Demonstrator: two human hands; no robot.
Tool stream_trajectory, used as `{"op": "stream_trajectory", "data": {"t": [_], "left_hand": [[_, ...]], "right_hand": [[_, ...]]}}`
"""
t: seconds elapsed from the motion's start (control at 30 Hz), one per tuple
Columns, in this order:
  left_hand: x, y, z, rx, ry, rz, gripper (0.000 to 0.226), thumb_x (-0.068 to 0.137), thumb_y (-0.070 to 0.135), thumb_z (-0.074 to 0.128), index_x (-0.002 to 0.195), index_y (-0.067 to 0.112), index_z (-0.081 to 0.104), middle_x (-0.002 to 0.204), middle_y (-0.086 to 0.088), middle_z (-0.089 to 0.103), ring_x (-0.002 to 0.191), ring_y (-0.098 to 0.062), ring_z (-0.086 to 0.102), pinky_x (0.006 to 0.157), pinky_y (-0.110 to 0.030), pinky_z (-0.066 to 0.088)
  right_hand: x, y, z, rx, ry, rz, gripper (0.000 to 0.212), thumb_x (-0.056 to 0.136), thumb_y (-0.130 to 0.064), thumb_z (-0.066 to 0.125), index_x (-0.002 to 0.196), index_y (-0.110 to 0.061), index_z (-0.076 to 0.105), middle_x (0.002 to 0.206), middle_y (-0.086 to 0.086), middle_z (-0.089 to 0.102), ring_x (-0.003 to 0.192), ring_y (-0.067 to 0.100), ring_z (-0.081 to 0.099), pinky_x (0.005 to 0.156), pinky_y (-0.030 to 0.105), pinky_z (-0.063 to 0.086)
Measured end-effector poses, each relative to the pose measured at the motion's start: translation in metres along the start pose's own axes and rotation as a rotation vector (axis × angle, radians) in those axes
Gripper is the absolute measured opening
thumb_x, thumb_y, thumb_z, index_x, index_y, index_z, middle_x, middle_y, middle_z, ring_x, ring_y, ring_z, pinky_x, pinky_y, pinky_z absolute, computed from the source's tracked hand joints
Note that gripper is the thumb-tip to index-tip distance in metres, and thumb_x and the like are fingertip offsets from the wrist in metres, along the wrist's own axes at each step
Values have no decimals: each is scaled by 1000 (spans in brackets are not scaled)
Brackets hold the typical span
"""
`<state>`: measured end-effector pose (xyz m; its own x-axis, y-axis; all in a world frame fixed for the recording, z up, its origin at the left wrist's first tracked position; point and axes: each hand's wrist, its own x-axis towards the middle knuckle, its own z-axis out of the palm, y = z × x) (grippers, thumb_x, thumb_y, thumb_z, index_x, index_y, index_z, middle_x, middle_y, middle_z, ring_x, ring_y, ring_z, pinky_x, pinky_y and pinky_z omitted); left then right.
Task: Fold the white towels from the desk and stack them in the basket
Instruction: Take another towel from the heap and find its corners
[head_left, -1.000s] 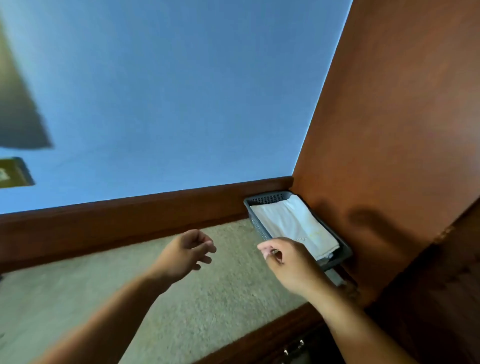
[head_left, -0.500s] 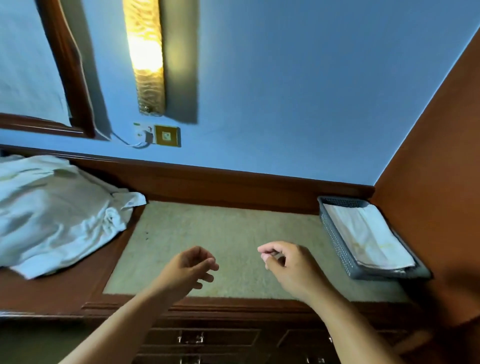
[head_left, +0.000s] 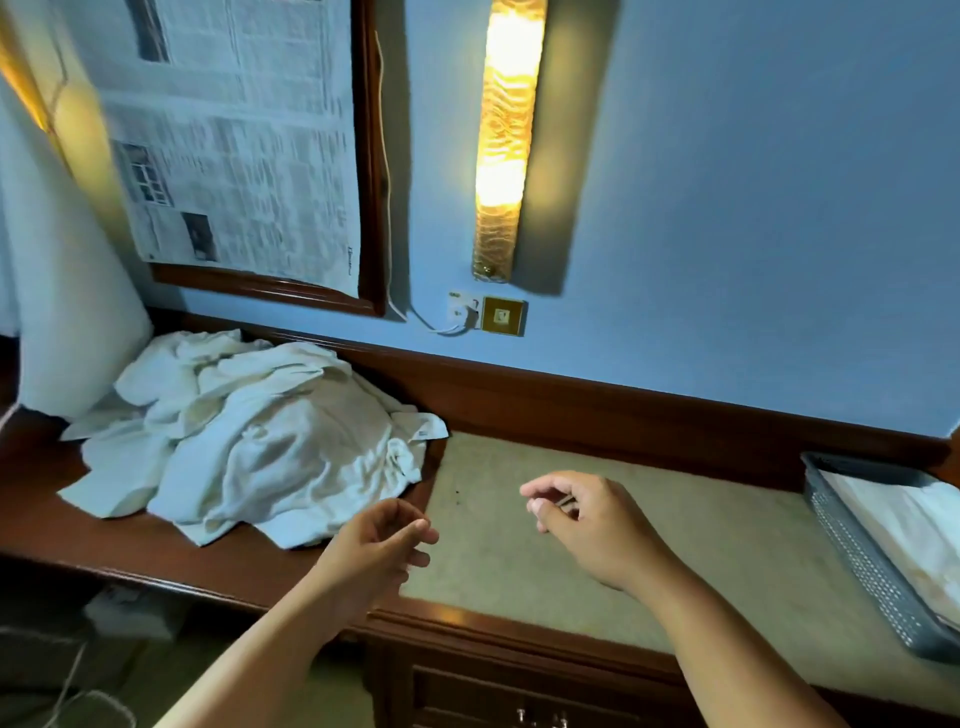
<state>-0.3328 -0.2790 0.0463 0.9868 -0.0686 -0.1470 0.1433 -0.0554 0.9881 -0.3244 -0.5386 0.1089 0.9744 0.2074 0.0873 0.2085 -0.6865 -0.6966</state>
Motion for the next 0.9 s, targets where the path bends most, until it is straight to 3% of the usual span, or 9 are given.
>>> {"op": "stream_trajectory", "data": {"t": [0.1,0.23,0.37,0.53,0.7,0.83,0.9], "left_hand": [[-13,-6,-70,43,77,-2,15,97,9,64,99,-6,64,91,-25,72,64,-13,60,53,-16,44],[-16,-19,-164,33,193,-51,15,96,12,65,99,-2,65,94,-17,76,71,-17,67,54,-18,45],[-7,-18,-221,107,253,-58,15,97,19,65,96,5,68,91,-16,76,74,-21,66,62,-28,46],[25,-17,-264,90,289,-38,15,99,21,63,88,18,72,91,-11,76,78,-27,67,72,-38,48],[68,-31,-281,98,292,-73,13,100,17,61,96,6,67,94,-8,76,79,-25,70,70,-38,49],[104,-26,-297,136,279,-102,14,101,21,59,101,8,66,96,-2,77,86,-25,73,71,-36,51],[120,-19,-309,161,295,-121,14,101,21,59,101,9,66,95,-1,77,86,-22,73,72,-35,53]], "right_hand": [[26,-41,64,87,-20,1,15,96,-32,61,98,-44,70,77,-1,73,74,25,70,70,43,58],[53,-86,148,197,-66,8,13,96,-27,63,97,-36,72,75,-5,73,70,4,69,70,22,55],[76,-113,195,221,-142,21,13,96,-26,63,99,-35,72,77,-6,74,73,1,70,65,14,51],[123,-122,217,189,-171,37,12,95,-30,63,99,-39,72,79,-7,73,75,6,70,69,20,55],[181,-116,232,145,-198,19,13,94,-29,64,98,-38,72,80,-9,73,72,5,67,62,15,47],[238,-113,240,180,-195,26,14,94,-24,64,95,-36,72,80,-3,74,75,7,69,73,21,55],[267,-116,244,183,-204,22,14,94,-23,64,94,-35,72,78,-2,74,74,6,68,71,21,54]]}}
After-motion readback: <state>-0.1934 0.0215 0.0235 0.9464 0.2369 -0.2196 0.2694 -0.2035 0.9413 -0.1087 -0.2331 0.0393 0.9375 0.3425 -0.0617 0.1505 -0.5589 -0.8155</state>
